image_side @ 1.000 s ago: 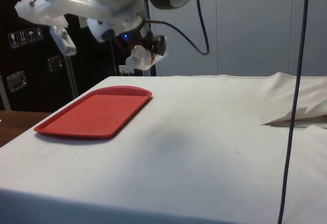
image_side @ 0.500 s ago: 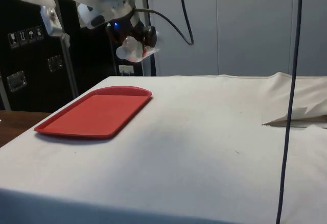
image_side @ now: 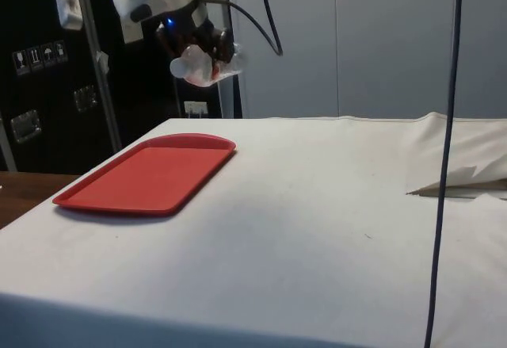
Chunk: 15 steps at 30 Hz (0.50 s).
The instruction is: Place the bottle upright on the tray.
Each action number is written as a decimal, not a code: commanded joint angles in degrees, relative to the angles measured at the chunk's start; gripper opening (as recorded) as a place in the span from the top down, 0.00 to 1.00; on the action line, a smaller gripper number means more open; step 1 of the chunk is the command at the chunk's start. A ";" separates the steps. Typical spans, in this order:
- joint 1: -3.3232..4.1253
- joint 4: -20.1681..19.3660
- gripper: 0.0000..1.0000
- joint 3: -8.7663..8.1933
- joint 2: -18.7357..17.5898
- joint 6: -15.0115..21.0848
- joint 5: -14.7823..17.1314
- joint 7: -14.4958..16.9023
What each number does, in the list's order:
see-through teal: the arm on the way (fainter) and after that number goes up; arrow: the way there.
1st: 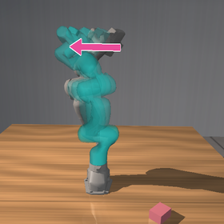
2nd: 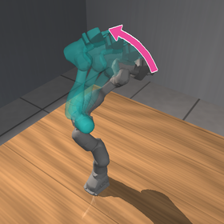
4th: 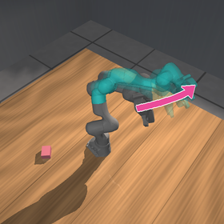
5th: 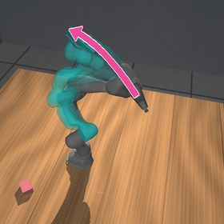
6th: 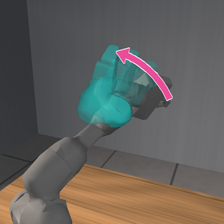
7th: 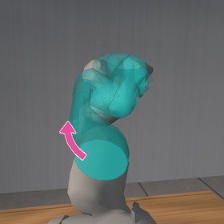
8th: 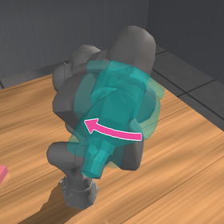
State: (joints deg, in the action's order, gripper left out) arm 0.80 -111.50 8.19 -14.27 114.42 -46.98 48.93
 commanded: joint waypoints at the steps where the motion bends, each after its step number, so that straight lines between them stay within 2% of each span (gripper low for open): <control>1: -0.34 0.52 1.00 -0.06 -0.29 0.52 0.80 0.80; 9: -0.46 2.58 1.00 -1.03 -0.34 1.20 3.67 3.61; 10: -0.17 2.46 1.00 -1.15 -0.29 0.74 3.15 3.09; 11: -0.40 2.86 1.00 -1.09 -0.34 1.32 4.13 4.01; 15: -0.46 3.50 1.00 -1.15 -0.29 1.55 4.93 4.93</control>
State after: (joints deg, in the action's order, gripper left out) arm 0.63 -108.12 6.93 -14.55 115.39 -42.63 53.17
